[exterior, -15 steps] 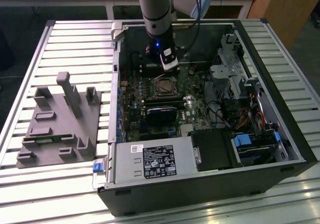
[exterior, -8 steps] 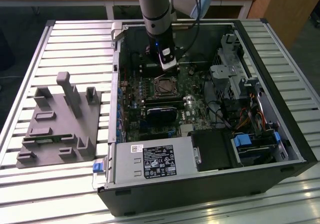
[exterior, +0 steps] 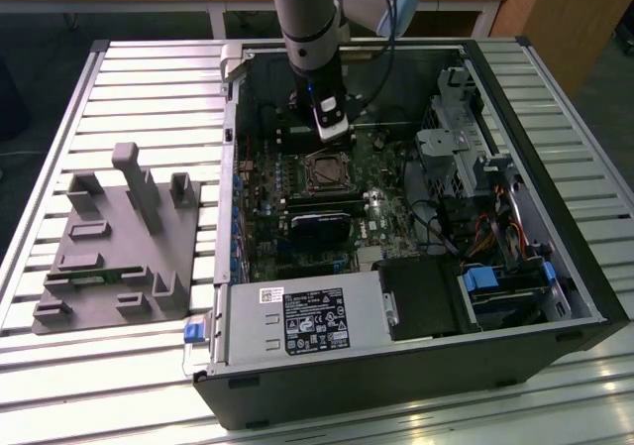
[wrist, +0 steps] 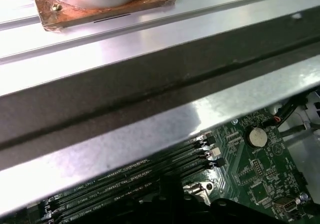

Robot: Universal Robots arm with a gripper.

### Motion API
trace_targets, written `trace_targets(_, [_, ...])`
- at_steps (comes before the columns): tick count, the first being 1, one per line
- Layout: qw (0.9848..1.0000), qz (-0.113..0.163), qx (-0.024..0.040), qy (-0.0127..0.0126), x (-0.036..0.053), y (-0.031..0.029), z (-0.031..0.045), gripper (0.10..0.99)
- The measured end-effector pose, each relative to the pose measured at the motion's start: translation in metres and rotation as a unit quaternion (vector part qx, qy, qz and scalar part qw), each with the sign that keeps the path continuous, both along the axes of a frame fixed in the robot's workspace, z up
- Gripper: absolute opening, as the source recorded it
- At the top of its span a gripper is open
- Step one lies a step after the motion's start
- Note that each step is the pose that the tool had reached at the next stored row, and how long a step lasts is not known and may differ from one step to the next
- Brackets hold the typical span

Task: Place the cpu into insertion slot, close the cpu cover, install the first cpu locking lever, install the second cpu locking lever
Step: 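Install the first cpu locking lever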

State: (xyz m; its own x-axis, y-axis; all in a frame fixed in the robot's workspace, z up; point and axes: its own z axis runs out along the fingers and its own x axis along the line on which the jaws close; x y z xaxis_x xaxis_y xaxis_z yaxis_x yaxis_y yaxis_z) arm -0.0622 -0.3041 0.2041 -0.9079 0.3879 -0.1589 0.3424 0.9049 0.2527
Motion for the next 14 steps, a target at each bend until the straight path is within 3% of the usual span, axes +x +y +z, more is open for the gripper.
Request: trace_targets(14, [0.9998, -0.02, -0.0034, -0.003, -0.0021, 0.0017, -0.0069, 0.106])
